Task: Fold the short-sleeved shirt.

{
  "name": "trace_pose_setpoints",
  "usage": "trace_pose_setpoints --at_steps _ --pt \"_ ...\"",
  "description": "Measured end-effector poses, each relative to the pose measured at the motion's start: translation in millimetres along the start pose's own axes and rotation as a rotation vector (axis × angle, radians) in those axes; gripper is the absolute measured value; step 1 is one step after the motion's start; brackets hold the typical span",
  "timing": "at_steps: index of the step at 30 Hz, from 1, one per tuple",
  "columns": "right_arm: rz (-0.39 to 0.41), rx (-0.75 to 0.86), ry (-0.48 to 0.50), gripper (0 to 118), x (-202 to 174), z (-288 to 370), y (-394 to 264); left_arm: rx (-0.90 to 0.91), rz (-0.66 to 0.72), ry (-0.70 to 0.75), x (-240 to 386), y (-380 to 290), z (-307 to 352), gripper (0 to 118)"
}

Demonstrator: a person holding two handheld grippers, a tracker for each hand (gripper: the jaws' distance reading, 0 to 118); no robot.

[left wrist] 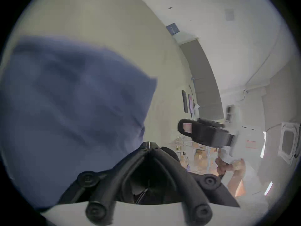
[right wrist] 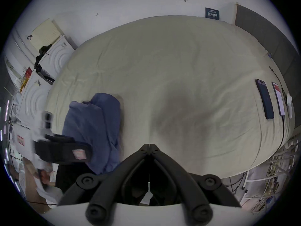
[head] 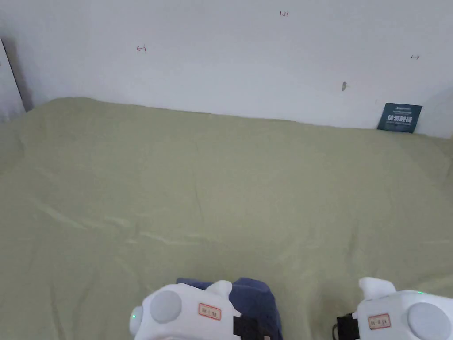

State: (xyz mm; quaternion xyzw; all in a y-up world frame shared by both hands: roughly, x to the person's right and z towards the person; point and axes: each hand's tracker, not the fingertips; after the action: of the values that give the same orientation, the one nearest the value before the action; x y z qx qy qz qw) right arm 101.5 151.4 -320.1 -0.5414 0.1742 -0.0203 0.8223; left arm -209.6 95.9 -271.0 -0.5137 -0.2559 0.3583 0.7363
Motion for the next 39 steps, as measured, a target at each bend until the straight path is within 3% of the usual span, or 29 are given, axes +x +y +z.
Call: trace_pose_setpoints --at_steps 5,12,17,19,22,23,24,25,26,35,39 --pt "0.062 0.016 0.066 0 -43 -6 9 0.149 -0.107 0.199 -13 14 97 0" --pt "0.136 -0.048 0.183 0 -104 -50 21 0.199 -0.035 0.280 -61 11 151 0" --pt "0.106 -0.144 0.141 0 -108 -106 20 0.197 0.022 0.222 -87 2 148 0" --pt "0.048 -0.145 0.177 0 -100 -115 18 0.193 0.045 0.200 -97 1 145 0" --pt "0.028 -0.149 0.195 0 -94 -108 21 0.175 0.056 0.144 -115 5 142 4" --pt "0.034 -0.151 0.202 0 -93 -109 21 0.164 0.071 0.112 -121 8 140 17" --pt "0.036 -0.151 0.207 0 -92 -110 20 0.157 0.084 0.090 -126 11 137 57" --pt "0.036 -0.151 0.211 0 -92 -109 20 0.145 0.100 0.065 -132 14 132 90" --pt "0.037 -0.151 0.213 0 -92 -109 21 0.139 0.107 0.033 -136 16 129 110" --pt "0.032 -0.148 0.240 0 -86 -110 20 0.082 0.074 -0.178 -147 25 79 113" --pt "0.023 -0.138 0.252 0 -85 -109 18 0.021 0.067 -0.227 -139 21 60 108"
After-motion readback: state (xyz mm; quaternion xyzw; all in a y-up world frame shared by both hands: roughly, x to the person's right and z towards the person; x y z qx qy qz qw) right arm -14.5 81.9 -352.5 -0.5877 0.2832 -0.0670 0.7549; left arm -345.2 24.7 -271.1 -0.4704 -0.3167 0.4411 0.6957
